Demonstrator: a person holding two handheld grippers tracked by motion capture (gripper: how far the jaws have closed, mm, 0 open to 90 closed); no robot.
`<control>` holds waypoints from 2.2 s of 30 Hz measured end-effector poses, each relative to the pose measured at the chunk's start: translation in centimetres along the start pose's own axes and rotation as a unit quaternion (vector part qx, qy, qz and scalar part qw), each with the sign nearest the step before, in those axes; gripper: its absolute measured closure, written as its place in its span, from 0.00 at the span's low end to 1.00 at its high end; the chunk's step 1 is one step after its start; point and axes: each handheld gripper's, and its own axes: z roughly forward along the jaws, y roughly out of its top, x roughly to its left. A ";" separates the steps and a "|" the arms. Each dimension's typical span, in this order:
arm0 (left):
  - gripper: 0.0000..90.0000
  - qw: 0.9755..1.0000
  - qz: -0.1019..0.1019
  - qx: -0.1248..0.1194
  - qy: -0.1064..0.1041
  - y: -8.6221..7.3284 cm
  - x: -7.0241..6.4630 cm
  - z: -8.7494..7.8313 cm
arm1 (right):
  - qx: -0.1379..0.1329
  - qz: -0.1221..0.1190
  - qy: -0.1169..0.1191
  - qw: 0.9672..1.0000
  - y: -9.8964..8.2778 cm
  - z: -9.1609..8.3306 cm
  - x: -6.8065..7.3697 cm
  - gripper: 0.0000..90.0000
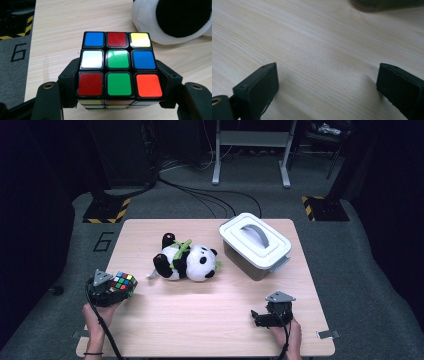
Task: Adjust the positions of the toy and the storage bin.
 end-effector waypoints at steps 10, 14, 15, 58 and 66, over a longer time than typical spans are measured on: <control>0.38 1.000 -0.008 0.002 0.007 0.5 1.4 1.0 | 0.000 0.000 0.000 1.000 0.0 0.0 0.0 0.04; 0.38 1.000 -0.011 -0.005 0.013 0.7 1.9 1.4 | 0.000 0.000 0.000 1.000 0.0 0.0 0.0 0.04; 0.38 1.000 -0.014 0.000 0.009 0.8 2.1 1.4 | 0.000 0.000 0.000 1.000 0.0 0.0 0.0 0.04; 0.38 0.998 -0.049 0.036 0.035 0.6 5.3 5.9 | 0.000 0.002 -0.001 1.000 0.0 0.0 0.0 0.04; 0.38 0.997 -0.054 0.032 0.039 0.2 5.9 6.2 | 0.000 0.002 -0.001 1.000 0.0 0.0 0.0 0.04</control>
